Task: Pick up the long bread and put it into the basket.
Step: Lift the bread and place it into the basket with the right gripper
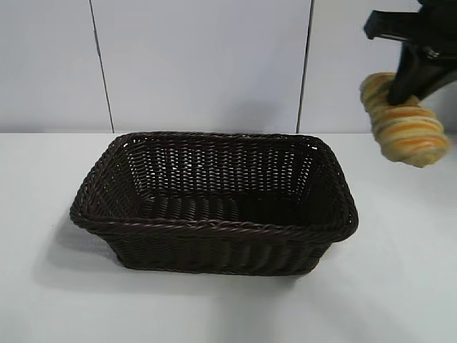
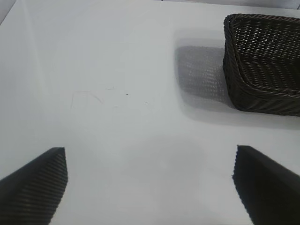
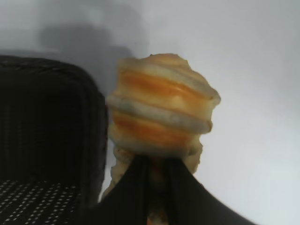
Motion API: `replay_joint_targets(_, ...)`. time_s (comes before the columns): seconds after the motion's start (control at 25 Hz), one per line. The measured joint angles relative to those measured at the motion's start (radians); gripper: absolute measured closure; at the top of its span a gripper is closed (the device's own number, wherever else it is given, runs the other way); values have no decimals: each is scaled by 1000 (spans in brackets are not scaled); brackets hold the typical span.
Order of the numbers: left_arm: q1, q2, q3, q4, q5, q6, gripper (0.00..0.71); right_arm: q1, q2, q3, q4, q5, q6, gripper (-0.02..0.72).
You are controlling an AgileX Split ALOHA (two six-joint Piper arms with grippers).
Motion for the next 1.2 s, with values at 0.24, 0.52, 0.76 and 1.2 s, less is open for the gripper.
replay_joint_targets(0.24,0,0,0,0,0,0,16,84,63,-15,-19,-42,-431,638)
replay_joint_targets(0.52,0,0,0,0,0,1,16,127,103,-15,-14,-175,-885,638)
replay_joint_targets(0.76,0,0,0,-1,0,1,16,127,171,-15,64,-199,-968,638)
replay_joint_targets(1.2,0,0,0,-1,0,2,16,127,344,-15,147,-184,-975,638)
